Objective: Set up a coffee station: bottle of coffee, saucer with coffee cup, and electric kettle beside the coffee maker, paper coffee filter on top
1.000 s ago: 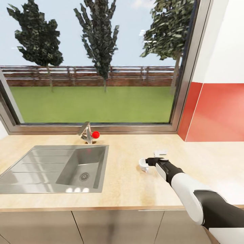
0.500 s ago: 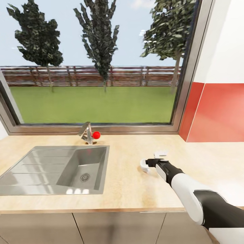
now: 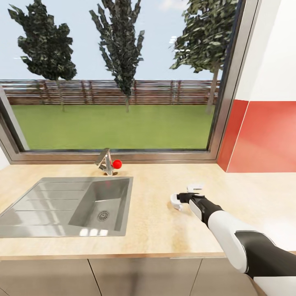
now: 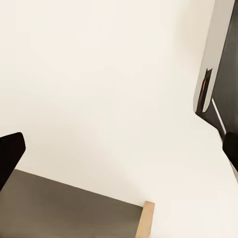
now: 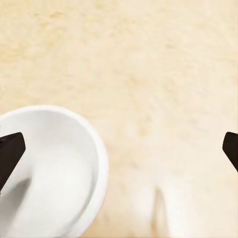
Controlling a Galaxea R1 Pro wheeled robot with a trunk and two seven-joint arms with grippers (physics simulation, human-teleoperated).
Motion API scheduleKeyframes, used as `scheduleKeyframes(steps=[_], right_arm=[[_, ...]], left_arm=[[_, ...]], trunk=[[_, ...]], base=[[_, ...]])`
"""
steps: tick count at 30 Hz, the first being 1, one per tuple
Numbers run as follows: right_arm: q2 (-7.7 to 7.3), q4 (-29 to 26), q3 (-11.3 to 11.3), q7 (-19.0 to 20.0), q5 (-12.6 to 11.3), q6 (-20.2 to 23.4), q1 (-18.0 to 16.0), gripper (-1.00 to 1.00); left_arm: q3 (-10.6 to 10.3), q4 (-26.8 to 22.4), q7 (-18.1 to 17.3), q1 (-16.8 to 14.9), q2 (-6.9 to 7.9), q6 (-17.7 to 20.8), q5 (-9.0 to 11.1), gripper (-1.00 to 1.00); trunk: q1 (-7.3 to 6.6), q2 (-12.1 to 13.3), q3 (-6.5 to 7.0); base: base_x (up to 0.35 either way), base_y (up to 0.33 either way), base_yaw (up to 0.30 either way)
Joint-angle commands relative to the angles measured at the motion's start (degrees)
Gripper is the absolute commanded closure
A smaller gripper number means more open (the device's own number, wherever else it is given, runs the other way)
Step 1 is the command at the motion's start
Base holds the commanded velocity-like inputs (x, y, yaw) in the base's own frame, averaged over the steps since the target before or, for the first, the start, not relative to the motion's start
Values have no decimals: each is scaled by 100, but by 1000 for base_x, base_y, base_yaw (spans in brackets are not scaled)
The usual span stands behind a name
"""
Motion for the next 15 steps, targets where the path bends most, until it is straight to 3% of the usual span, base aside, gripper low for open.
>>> scheduleKeyframes(steps=[1, 15], right_arm=[[1, -9, -9, -17, 12, -22, 1, -100], [8, 308, -7, -10, 12, -332, 28, -100]], left_arm=[[48, 0, 10, -1, -1, -17, -56, -100], [48, 19, 10, -1, -1, -25, -56, -100]], trunk=[[4, -12, -11], [4, -12, -11]], base=[[0, 0, 0], [0, 0, 0]])
